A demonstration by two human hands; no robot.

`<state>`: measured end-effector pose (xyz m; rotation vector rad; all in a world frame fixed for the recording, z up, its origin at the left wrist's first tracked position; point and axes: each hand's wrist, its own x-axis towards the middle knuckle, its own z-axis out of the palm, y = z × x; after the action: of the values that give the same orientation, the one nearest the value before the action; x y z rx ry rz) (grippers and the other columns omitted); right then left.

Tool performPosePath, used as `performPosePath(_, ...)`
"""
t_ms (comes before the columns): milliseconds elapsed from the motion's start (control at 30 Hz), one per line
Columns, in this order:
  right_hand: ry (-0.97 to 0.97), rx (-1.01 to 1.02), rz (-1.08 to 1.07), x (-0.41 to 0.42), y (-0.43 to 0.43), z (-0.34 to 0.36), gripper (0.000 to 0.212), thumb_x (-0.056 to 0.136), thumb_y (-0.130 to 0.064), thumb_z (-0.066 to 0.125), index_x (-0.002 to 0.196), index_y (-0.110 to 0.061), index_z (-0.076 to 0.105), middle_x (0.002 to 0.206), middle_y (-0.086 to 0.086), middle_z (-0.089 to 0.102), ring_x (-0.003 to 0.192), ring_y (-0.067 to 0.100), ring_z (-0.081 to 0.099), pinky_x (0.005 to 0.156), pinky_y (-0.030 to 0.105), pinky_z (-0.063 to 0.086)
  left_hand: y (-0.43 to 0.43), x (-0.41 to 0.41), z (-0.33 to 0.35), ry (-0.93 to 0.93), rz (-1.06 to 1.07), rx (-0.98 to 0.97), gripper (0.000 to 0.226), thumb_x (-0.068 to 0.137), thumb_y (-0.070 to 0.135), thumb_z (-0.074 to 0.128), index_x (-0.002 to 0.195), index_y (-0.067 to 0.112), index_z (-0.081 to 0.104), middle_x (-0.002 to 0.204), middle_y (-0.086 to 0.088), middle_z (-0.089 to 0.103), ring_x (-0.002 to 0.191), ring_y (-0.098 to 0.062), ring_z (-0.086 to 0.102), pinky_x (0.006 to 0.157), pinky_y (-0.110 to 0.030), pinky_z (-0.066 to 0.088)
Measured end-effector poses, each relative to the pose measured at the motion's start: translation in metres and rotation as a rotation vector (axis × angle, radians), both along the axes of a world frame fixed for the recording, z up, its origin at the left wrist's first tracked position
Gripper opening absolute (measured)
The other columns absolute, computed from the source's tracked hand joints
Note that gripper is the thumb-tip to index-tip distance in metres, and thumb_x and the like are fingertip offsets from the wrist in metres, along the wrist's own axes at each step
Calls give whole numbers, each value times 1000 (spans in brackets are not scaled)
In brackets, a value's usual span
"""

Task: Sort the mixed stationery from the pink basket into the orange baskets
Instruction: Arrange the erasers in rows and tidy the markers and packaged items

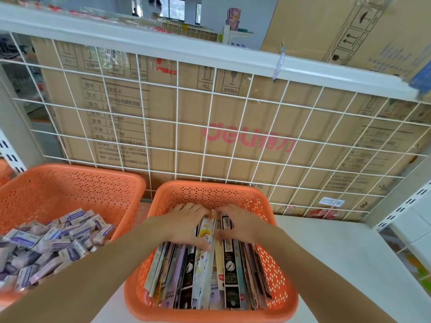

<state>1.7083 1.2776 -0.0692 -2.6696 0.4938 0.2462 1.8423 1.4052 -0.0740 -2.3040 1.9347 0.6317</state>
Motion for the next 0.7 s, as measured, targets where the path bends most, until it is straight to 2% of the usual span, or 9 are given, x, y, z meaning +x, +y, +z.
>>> performPosePath(100,11,-2,12,0,-1,1,64,85,-41,65,139,-15,41,136,4,44,124,21,42,102,31,33,2,-4,4,21,-29,34,104,77,67,57,150,24,-3,157,4,0,143,-17,-2,114,-38,-4)
performPosePath(167,27,15,-1,0,-1,1,65,84,-41,65,139,-16,41,138,5,44,126,21,41,104,32,33,3,-5,5,-10,-47,56,103,76,68,57,150,21,2,157,2,1,143,-17,-3,114,-40,-5)
performPosePath(300,-4,40,-33,2,0,2,61,85,-43,64,136,-16,45,133,5,46,123,21,43,101,33,35,1,-2,3,-38,-31,-23,102,68,75,59,143,17,22,143,1,28,131,-17,21,110,-32,11)
performPosePath(433,22,50,-6,3,1,-1,67,85,-40,64,142,-17,37,137,6,43,126,22,41,104,34,33,-2,-2,-2,11,52,-51,90,79,75,33,147,18,16,146,0,25,135,-18,21,113,-34,14)
performPosePath(533,63,50,-7,3,-1,-3,67,85,-46,62,141,-18,39,141,6,43,128,22,40,105,33,32,-4,-2,-7,-47,51,-30,74,91,63,30,147,17,18,149,-2,26,137,-19,22,114,-35,13)
performPosePath(633,25,71,-35,4,-4,-2,51,90,-41,57,133,-15,51,136,6,50,124,21,46,99,30,36,-7,0,-8,-31,65,-5,67,94,58,32,144,14,28,143,-4,35,131,-22,31,109,-36,20)
performPosePath(700,-68,69,-80,5,-4,-1,38,94,-29,52,129,-13,55,129,6,55,118,21,49,96,29,37,-10,2,-7,99,126,-28,59,95,52,38,140,13,35,139,-5,41,127,-21,38,103,-34,29)
